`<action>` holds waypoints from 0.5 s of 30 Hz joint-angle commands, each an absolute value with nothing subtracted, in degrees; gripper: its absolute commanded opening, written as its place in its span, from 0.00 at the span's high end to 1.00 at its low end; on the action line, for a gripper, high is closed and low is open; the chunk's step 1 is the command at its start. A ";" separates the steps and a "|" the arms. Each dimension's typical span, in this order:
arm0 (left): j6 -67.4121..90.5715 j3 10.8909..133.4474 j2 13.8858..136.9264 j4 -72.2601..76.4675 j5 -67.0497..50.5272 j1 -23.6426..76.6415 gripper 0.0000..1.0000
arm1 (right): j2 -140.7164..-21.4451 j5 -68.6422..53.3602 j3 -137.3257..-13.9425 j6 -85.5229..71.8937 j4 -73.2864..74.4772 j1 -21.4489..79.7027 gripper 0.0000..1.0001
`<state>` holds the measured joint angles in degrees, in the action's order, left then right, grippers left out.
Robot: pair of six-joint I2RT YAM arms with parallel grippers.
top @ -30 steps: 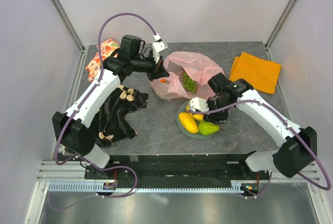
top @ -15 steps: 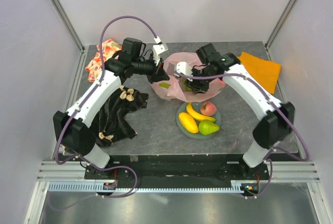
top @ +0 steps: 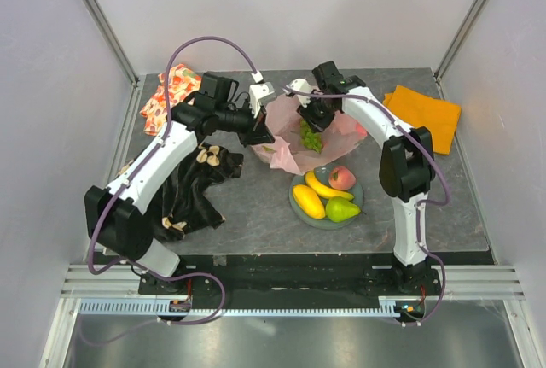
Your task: Take the fake fruits out of the plastic bag
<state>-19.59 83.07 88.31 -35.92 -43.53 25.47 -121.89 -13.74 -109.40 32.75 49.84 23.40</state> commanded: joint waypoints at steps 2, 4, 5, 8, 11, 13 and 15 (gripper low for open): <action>-27.59 82.62 85.52 -42.69 -42.01 25.40 0.98 | -121.65 -3.36 -110.13 25.76 45.18 21.53 0.63; -30.22 81.83 84.91 -44.90 -41.49 25.40 0.98 | -120.07 -0.72 -107.77 25.40 43.34 21.36 0.62; -31.28 81.39 83.95 -46.91 -41.14 25.40 0.98 | -119.36 1.65 -106.88 24.62 42.90 21.36 0.62; -34.45 79.98 82.45 -48.95 -40.17 25.40 0.98 | -116.03 4.38 -103.11 23.21 41.05 20.39 0.61; -37.53 79.10 81.13 -50.80 -40.25 25.40 0.98 | -112.77 7.28 -99.24 21.63 39.99 18.90 0.59; -38.84 80.24 81.56 -50.80 -41.04 25.75 0.98 | -110.15 9.40 -96.70 20.31 39.90 16.45 0.59; -39.81 82.86 82.87 -50.80 -41.48 26.45 0.98 | -107.94 10.10 -94.76 19.69 39.81 14.42 0.58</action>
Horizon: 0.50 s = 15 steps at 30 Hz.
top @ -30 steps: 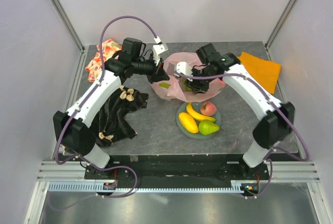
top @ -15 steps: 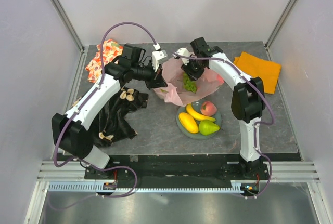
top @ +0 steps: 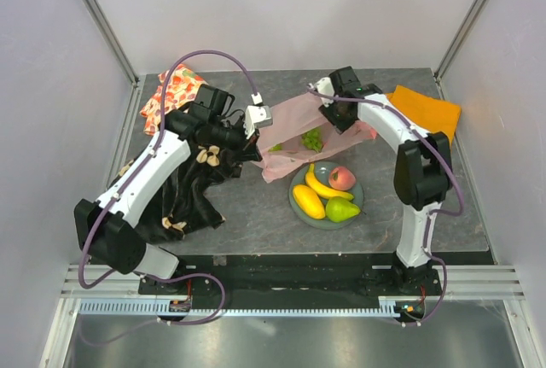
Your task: Take the fake fruits out of the plastic bag
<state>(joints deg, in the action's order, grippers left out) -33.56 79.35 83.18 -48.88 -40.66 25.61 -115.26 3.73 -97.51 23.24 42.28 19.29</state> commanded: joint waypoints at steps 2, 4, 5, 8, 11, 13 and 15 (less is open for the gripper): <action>-41.74 84.89 85.51 -50.63 -40.70 27.77 0.98 | -103.81 10.46 -90.98 19.77 39.90 11.87 0.58; -42.97 87.97 87.18 -50.36 -40.08 28.73 0.98 | -99.52 11.07 -86.52 20.39 40.08 10.29 0.58; -43.15 89.11 89.19 -50.45 -39.82 29.00 0.98 | -98.01 11.07 -84.83 20.56 40.08 9.85 0.58; -43.86 92.45 91.75 -50.80 -39.47 29.79 0.98 | -92.91 10.55 -78.85 20.65 41.31 9.05 0.57; -44.73 93.60 91.59 -51.06 -38.15 30.06 0.98 | -88.51 9.50 -75.59 20.22 42.54 9.05 0.57; -45.09 93.60 90.53 -50.98 -37.18 30.06 0.98 | -86.15 8.71 -75.32 20.30 43.68 9.14 0.58; -45.26 92.73 88.17 -50.19 -37.18 30.06 0.98 | -84.56 1.36 -75.93 22.05 45.25 9.14 0.57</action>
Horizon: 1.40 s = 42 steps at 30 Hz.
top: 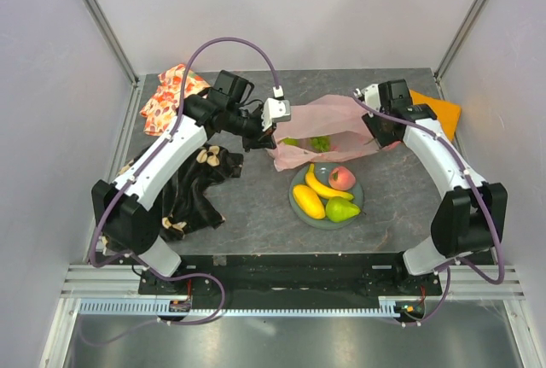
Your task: Take the fake fruits out of the plastic bag
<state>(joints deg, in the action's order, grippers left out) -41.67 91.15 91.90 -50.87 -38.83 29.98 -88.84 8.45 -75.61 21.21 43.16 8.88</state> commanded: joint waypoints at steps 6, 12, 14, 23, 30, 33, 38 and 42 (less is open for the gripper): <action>-40.36 91.04 86.74 -47.64 -35.34 30.06 0.98 | -82.35 -26.07 -77.78 29.16 45.69 13.52 0.47; -23.83 89.31 85.96 -42.90 -35.95 29.18 0.37 | -90.08 -25.23 -83.93 30.76 46.93 22.06 0.48; -15.16 88.33 84.30 -40.52 -28.62 28.66 0.11 | -93.15 -23.38 -86.39 30.24 46.93 22.50 0.48; 15.54 87.45 82.34 -39.47 -39.37 20.65 0.01 | -98.08 -24.26 -90.97 22.86 45.79 23.03 0.49; 26.97 92.28 91.40 -33.49 -44.74 22.23 0.01 | -99.49 -22.59 -92.20 17.32 44.47 22.94 0.49; 26.81 92.81 92.72 -36.03 -37.99 23.72 0.01 | -99.93 -22.24 -92.64 16.44 43.86 23.12 0.49; 26.37 91.50 94.21 -37.62 -33.76 24.17 0.06 | -100.72 -22.50 -92.72 15.47 43.07 23.29 0.48; 21.21 91.76 97.11 -37.00 -30.77 25.14 0.98 | -103.35 -21.01 -93.25 17.74 42.45 23.47 0.48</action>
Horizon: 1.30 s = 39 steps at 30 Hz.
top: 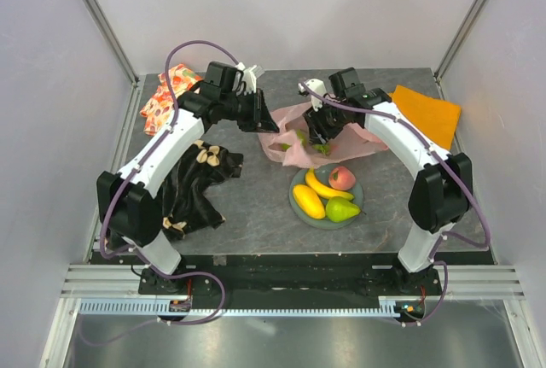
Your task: Take the fake fruits out of the plastic bag
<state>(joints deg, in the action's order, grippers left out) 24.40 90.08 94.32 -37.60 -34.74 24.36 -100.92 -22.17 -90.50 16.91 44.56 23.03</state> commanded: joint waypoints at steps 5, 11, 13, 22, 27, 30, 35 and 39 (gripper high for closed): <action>13.55 92.72 96.51 -38.93 -26.98 24.17 0.98 | -108.54 -7.16 -94.57 24.42 39.74 21.28 0.51; 5.39 97.37 95.71 -38.15 -27.07 22.85 0.98 | -111.27 1.29 -93.87 24.87 36.22 9.52 0.50; 2.91 102.45 97.99 -37.80 -27.86 22.94 0.98 | -111.10 3.50 -93.52 24.87 35.42 6.61 0.50; 0.44 120.30 111.07 -36.04 -34.45 26.01 0.98 | -96.87 8.70 -79.56 25.57 34.98 -4.65 0.48; 0.61 123.57 114.17 -35.16 -37.96 29.00 0.98 | -81.06 4.15 -69.09 25.58 41.21 -4.92 0.47; 1.66 122.79 112.94 -35.24 -38.58 29.71 0.98 | -72.79 -9.36 -65.57 27.15 48.58 -4.66 0.47; 7.82 116.38 103.31 -32.62 -40.84 28.83 0.40 | -67.14 -17.65 -63.71 30.50 49.58 -1.23 0.44; 4.75 108.22 97.14 -30.41 -47.02 29.62 0.01 | -74.16 -20.47 -69.60 28.14 47.47 -0.44 0.44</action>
<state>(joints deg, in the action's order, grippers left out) 5.39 112.71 106.65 -35.18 -39.68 29.32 -67.61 -14.04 -65.17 28.86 49.06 -0.73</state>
